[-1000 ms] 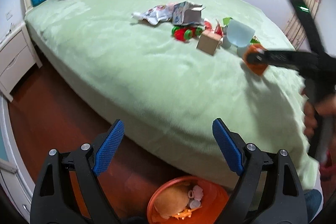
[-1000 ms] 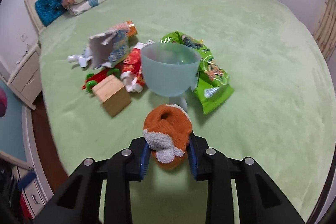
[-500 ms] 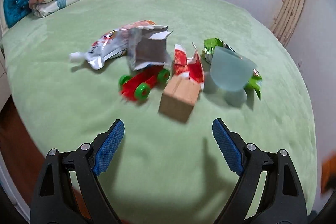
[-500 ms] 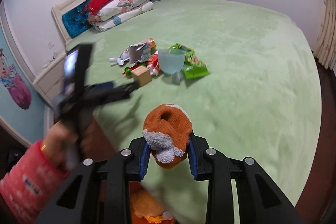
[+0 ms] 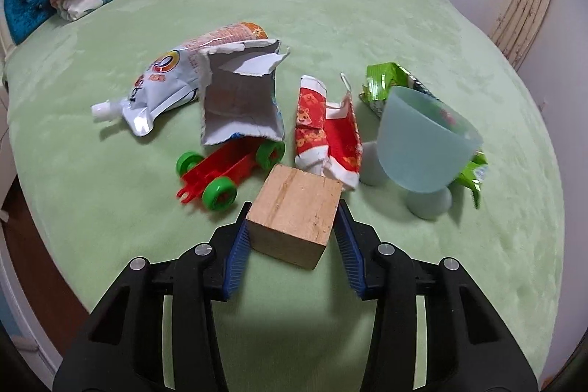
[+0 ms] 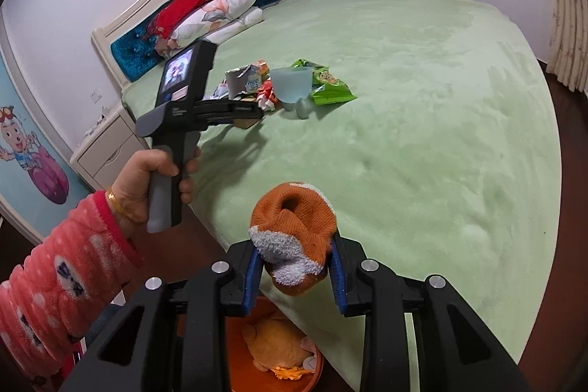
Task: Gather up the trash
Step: 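Grasp the wooden block with the left tool while the right tool holds the knit cup, then carry block and knit cup over the orange bucket and open both tools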
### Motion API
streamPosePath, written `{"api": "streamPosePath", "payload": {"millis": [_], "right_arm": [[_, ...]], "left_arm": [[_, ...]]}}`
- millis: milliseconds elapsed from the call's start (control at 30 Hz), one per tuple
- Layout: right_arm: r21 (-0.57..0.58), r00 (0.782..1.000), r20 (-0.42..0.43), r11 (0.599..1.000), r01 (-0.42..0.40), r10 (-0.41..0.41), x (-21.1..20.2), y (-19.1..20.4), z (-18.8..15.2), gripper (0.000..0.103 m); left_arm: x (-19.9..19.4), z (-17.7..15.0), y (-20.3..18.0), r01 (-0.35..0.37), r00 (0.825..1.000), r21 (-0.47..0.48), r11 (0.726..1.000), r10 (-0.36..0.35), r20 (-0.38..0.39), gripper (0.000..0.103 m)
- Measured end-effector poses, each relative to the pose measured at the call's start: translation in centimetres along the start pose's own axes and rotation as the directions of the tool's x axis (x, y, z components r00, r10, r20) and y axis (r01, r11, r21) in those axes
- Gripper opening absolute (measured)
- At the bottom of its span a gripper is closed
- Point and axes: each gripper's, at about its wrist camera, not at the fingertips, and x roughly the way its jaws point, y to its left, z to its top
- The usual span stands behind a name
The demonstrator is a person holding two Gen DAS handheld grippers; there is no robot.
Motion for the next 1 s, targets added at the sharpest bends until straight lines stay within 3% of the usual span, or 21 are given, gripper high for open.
{"api": "streamPosePath", "payload": {"millis": [333,533,667,833,1000], "right_arm": [[-0.009,0.999,0.039,1.000,-0.004,0.005,-1.8,0.8,-0.5,0.031],[-0.065,0.999,0.037,0.998,-0.018,0.021,-2.8,2.8,-1.8,0.031],[-0.103,0.999,0.011,0.994,-0.036,0.037,-2.6,4.3,-3.5,0.031],[-0.130,0.998,-0.043,0.990,-0.059,0.053,-1.7,5.5,-6.2,0.031],[-0.132,0.990,-0.125,0.988,-0.077,0.061,0.5,6.0,-9.3,0.031]], "left_arm": [[-8.5,-3.4,-0.7,0.090,0.991,0.092,0.992,-0.098,0.088,0.043],[-14.7,-8.7,-1.3,0.133,0.981,0.184,0.974,-0.156,0.117,0.043],[-17.1,-13.2,-0.8,0.162,0.979,0.202,0.966,-0.183,0.091,0.043],[-17.5,-18.0,0.4,0.188,0.978,0.176,0.966,-0.200,0.053,0.043],[-15.0,-23.1,1.1,0.180,0.984,0.127,0.976,-0.176,-0.037,0.043]]}}
